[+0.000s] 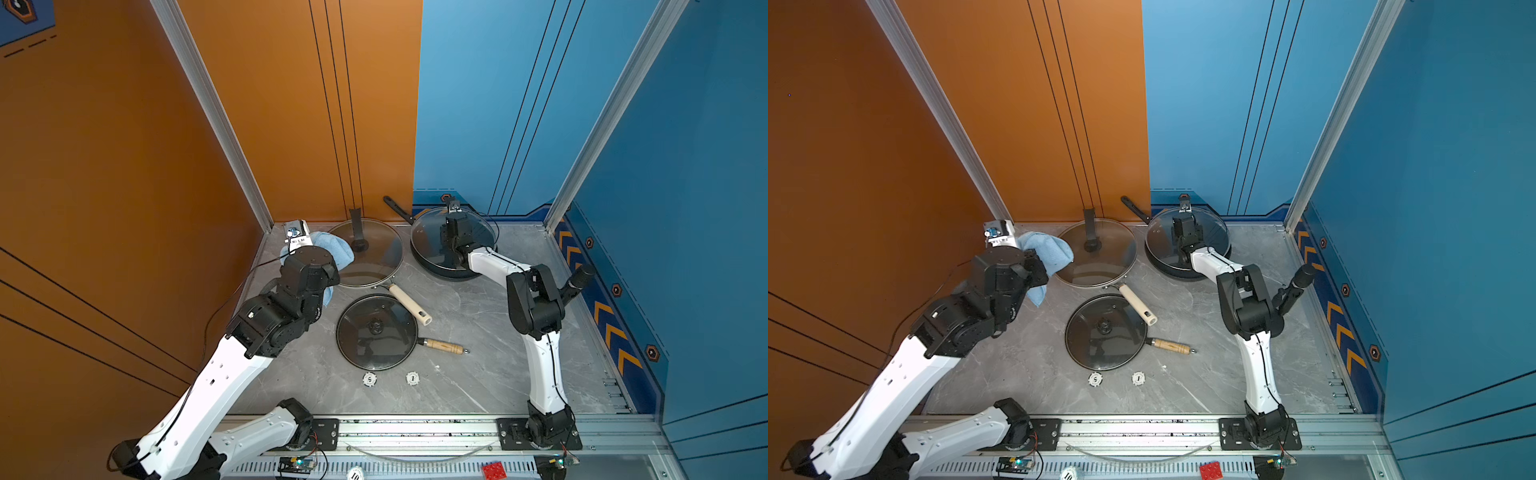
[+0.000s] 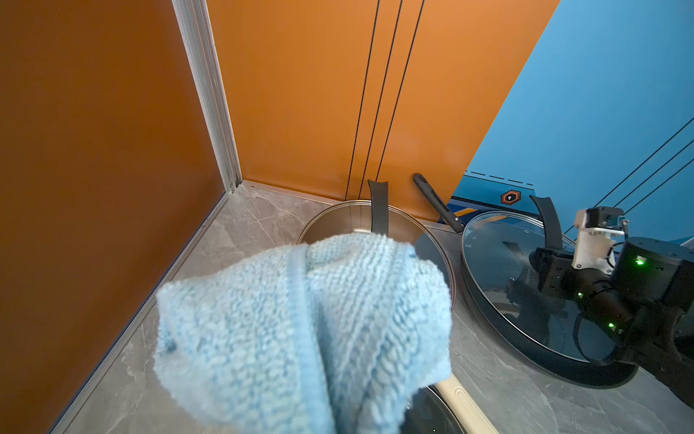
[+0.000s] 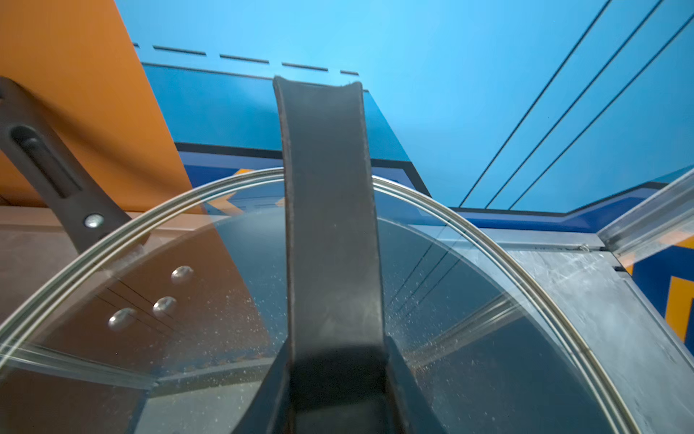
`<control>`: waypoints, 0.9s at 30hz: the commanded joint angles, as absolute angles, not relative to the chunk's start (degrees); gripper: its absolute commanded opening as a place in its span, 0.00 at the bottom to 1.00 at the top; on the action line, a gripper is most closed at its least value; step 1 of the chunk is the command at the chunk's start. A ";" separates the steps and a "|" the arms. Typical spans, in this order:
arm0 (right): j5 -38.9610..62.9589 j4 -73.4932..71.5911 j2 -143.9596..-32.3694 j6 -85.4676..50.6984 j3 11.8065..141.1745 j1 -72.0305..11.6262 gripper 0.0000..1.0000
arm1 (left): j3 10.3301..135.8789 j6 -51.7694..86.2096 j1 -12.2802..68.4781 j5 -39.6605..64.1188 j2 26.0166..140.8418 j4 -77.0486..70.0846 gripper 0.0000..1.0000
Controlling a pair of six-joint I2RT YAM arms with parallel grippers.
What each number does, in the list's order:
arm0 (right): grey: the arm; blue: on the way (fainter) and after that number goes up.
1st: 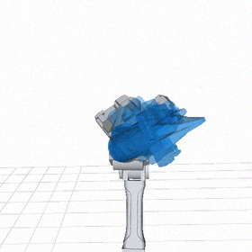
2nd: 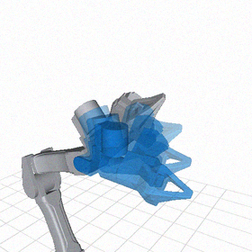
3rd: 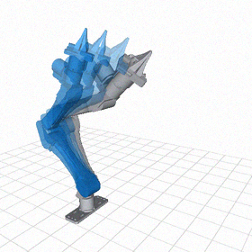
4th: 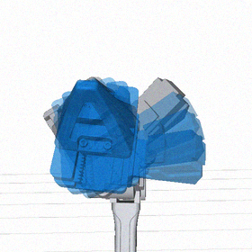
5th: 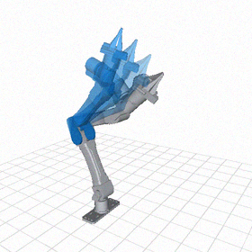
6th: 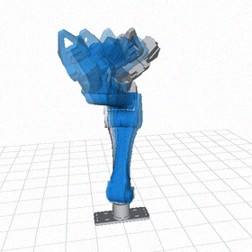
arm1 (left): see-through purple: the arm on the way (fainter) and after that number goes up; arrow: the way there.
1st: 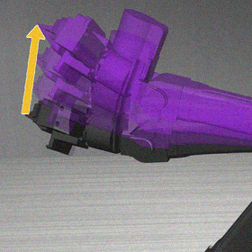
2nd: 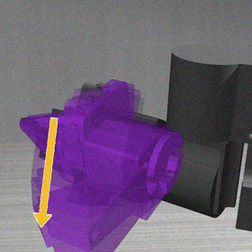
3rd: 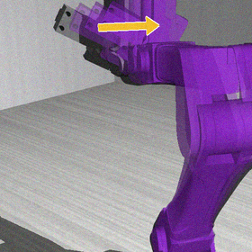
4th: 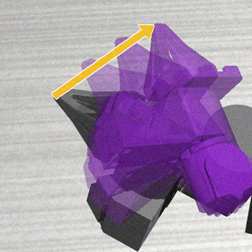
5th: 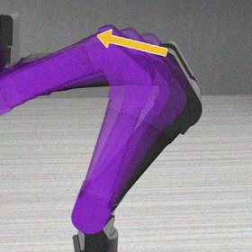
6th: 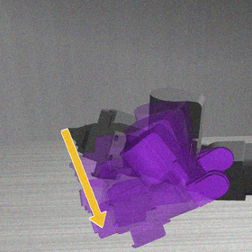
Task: Wipe the pot lid with a cloth
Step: Place the pot lid on the cooking pot.
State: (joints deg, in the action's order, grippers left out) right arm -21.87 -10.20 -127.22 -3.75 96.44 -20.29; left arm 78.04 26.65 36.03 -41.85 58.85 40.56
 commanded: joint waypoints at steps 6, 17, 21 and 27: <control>-21.79 -13.55 -119.60 -4.83 93.09 -21.33 0.00 | 80.32 26.15 35.59 -42.40 61.97 40.49 0.23; -21.63 -12.30 -117.30 -3.49 90.29 -21.63 0.00 | 78.93 26.23 35.66 -42.30 60.86 39.00 0.23; -21.66 -12.17 -116.60 -2.66 89.35 -21.54 0.00 | 78.58 26.49 35.77 -42.19 60.80 39.02 0.23; -22.29 -12.24 -116.54 -2.32 88.82 -21.38 0.00 | 78.75 26.54 35.81 -42.01 61.27 38.96 0.23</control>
